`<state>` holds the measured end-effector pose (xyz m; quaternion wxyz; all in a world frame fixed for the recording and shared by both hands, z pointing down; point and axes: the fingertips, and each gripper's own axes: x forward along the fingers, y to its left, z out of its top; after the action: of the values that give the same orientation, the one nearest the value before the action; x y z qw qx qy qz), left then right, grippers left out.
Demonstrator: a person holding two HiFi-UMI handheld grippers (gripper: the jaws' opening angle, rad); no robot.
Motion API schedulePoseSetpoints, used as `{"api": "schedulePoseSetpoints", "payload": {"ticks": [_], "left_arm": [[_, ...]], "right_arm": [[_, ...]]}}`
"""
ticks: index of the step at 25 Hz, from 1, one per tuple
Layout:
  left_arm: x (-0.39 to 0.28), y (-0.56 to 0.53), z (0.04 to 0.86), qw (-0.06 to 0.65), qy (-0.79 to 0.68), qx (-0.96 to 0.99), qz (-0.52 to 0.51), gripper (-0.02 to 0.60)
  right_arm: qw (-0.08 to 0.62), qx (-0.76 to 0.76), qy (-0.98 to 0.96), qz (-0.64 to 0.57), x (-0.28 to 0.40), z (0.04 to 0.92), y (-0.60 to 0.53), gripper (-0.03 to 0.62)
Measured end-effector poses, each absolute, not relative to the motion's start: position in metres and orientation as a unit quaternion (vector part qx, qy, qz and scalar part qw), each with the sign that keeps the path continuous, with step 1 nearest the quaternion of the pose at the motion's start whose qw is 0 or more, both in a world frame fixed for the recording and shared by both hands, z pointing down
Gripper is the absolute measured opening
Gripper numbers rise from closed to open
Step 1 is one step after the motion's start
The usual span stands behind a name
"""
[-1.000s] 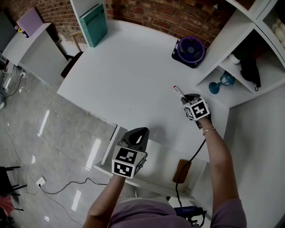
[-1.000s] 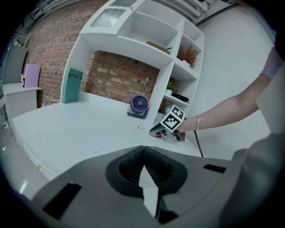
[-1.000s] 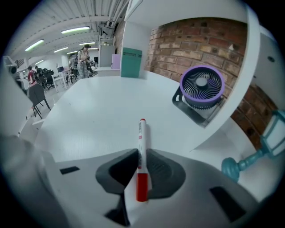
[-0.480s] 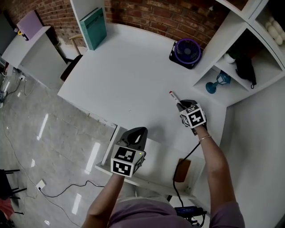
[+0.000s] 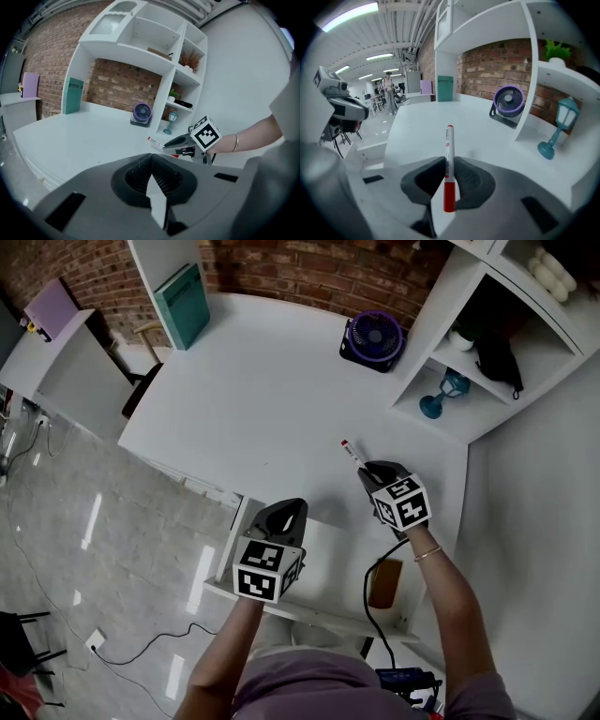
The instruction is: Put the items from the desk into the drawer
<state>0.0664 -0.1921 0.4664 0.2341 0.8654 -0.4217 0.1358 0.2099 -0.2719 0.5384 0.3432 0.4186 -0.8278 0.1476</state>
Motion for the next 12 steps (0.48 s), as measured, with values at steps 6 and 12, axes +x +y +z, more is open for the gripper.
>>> {"api": "schedulePoseSetpoints", "payload": {"ticks": [6, 12], "left_arm": [[0.073, -0.180, 0.464, 0.221, -0.419, 0.869, 0.140, -0.002], [0.079, -0.169, 0.463, 0.202, -0.411, 0.875, 0.156, -0.002]], "right_arm": [[0.289, 0.428, -0.841, 0.163, 0.205, 0.514, -0.227, 0.069], [0.234, 0.435, -0.850, 0.182, 0.197, 0.490, -0.188, 0.069]]}}
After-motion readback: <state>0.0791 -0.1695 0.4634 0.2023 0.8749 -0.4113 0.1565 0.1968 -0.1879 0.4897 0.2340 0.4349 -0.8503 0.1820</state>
